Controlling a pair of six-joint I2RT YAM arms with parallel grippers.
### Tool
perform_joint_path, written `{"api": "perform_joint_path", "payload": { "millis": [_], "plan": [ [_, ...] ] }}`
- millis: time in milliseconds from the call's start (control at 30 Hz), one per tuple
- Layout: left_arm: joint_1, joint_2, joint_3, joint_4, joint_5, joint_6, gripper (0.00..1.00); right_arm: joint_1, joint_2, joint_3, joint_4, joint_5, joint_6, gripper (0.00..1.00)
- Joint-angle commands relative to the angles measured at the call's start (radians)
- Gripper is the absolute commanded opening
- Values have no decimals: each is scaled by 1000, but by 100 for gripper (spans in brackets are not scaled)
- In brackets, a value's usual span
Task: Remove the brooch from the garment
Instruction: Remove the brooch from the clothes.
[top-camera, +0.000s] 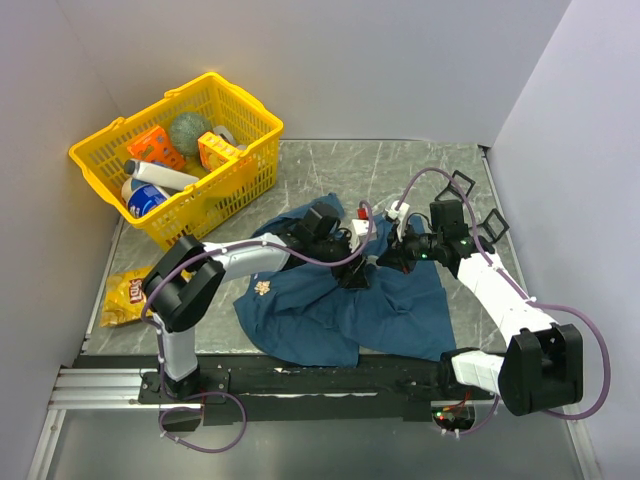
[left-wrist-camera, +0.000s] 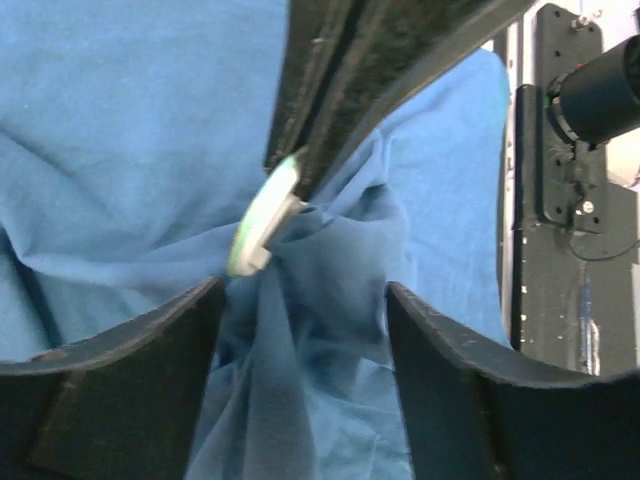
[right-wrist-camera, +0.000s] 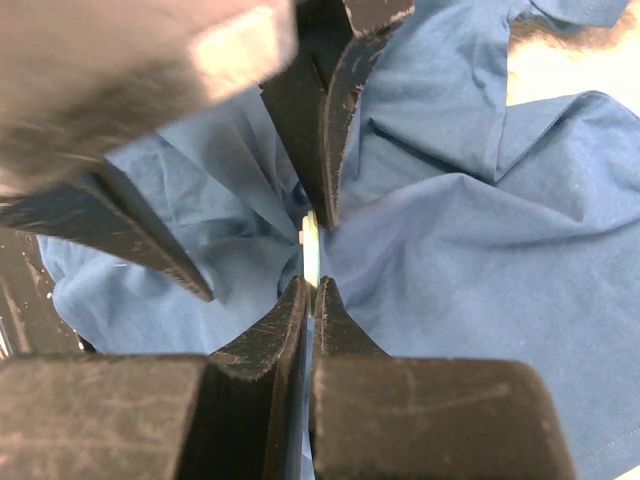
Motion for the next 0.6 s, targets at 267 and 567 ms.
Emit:
{"api": "perform_joint_path", "payload": {
  "millis": [267,567],
  "plan": [
    [-8,13,58,-13,-26,26,1,-4,-31,55,-11,-47,-5,0],
    [-8,-25,84,-86,-86,96,1,-4,-24,87,-91,25,-81,0]
  ]
}}
